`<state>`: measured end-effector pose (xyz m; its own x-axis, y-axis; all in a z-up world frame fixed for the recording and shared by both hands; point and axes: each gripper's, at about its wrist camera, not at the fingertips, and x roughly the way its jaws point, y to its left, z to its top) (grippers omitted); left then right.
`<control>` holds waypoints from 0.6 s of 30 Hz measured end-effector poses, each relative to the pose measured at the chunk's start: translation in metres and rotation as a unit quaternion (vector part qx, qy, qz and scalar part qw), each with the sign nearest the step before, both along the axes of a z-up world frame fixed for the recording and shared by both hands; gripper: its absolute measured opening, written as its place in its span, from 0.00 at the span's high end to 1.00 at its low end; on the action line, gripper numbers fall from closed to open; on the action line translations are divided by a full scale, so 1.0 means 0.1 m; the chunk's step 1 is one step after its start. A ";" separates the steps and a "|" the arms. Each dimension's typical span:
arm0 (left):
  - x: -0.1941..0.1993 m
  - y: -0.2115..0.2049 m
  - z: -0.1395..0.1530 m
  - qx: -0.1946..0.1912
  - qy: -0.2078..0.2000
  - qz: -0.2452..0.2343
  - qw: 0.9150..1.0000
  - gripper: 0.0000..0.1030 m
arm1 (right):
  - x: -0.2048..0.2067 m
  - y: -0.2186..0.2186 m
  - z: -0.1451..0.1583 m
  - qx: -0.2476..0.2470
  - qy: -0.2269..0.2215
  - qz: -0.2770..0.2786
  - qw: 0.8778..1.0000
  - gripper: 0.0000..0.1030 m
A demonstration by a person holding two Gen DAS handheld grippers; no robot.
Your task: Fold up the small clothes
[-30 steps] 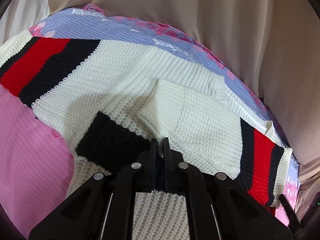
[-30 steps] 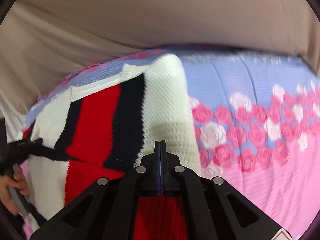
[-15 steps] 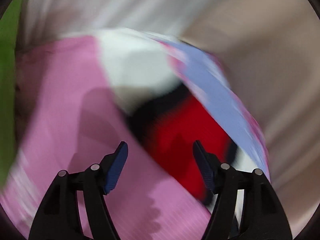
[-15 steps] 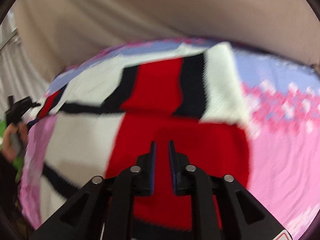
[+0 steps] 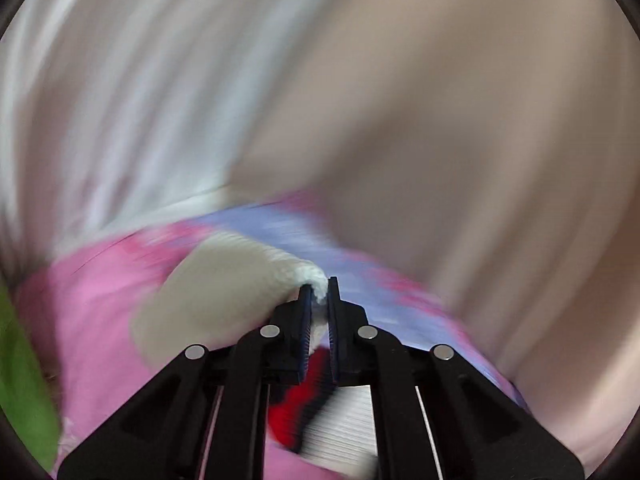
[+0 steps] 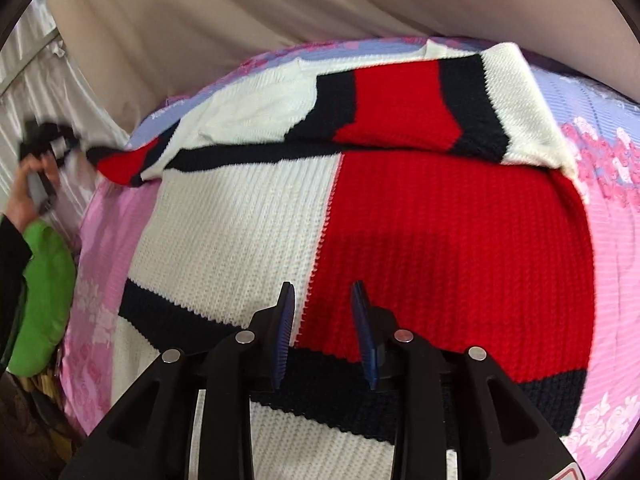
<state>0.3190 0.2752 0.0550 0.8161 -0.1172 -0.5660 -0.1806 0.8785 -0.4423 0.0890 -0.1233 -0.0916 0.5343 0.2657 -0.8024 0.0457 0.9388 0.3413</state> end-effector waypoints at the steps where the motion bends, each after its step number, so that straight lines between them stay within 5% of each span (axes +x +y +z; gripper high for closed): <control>1: -0.07 -0.35 0.19 0.006 -0.020 -0.040 0.999 0.94 | -0.02 -0.06 0.02 0.000 -0.003 -0.006 1.000 0.70; 5: -0.52 -1.88 0.47 -0.007 -0.062 -0.203 0.977 0.92 | -0.16 -0.43 0.07 0.003 -0.008 -0.045 0.999 0.68; 8: -0.77 -2.83 -0.01 -0.020 -0.016 -0.279 0.960 0.88 | -0.27 -0.77 0.03 0.018 -0.004 -0.079 0.997 0.65; 10: -0.86 -3.25 -0.59 -0.031 0.061 -0.286 0.956 0.70 | -0.31 -0.96 -0.01 0.014 -0.001 -0.099 0.995 0.65; 14: -1.08 -3.28 -1.24 -0.046 0.131 -0.256 0.956 0.68 | -0.28 -1.25 0.00 0.005 -0.007 -0.121 0.993 0.61; 18: -1.19 -2.65 -1.27 -0.082 0.124 -0.183 0.972 0.45 | -0.05 -1.38 0.17 0.007 -0.044 -0.118 0.992 0.48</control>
<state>0.2003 0.0102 -0.0716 0.5434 -0.4788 -0.6895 0.0114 0.8256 -0.5642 0.0843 -0.2612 -0.0747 0.6508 0.1353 -0.7471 0.2334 0.9007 0.3664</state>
